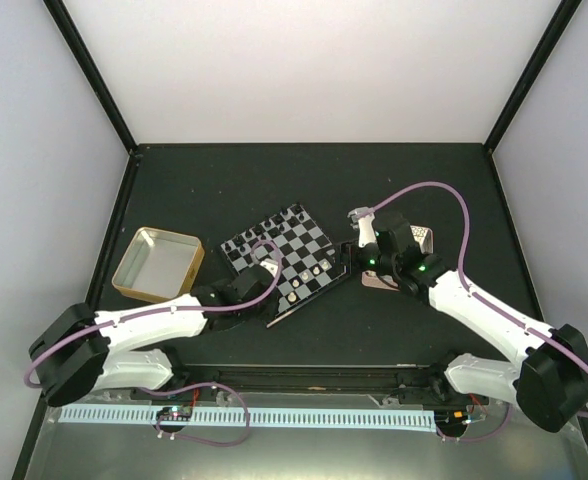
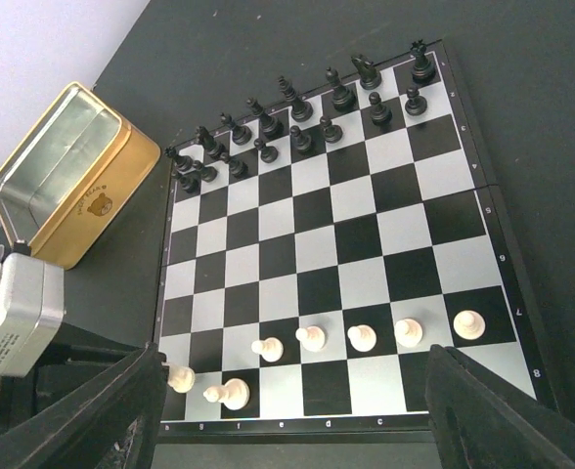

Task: Set up the chess pieces on the board
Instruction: Place the chess piece on the chessboard.

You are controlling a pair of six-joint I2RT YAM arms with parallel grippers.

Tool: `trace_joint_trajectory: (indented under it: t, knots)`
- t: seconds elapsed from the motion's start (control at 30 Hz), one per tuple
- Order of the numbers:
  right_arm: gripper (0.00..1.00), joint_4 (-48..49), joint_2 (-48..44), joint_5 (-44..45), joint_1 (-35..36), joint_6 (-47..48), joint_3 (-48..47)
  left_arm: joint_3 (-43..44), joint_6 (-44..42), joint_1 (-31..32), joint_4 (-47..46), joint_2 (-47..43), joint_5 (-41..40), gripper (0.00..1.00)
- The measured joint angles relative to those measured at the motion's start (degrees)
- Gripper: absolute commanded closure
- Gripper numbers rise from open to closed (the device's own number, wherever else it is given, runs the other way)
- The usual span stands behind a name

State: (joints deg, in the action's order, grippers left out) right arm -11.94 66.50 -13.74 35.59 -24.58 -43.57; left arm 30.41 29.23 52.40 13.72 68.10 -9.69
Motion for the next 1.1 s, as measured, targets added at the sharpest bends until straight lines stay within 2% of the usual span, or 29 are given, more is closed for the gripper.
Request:
trace_joint_trajectory:
  t: [0.27, 0.73, 0.87, 1.1]
  knots:
    - [0.26, 0.0, 0.1, 0.5, 0.0, -0.5, 0.1, -0.5, -1.3, 0.2, -4.4, 2.2, 1.9, 0.98]
    - [0.26, 0.0, 0.1, 2.1, 0.0, -1.3, 0.1, -0.7, -1.5, 0.7, -5.4, 4.0, 2.4, 0.96]
    - [0.26, 0.0, 0.1, 2.4, 0.0, -1.3, 0.1, -0.7, -1.5, 1.0, -5.4, 4.0, 2.4, 0.88]
    - [0.26, -0.1, 0.1, 3.3, 0.0, -1.8, 0.1, -0.7, -1.6, 1.3, -3.8, 3.8, 2.4, 0.64]
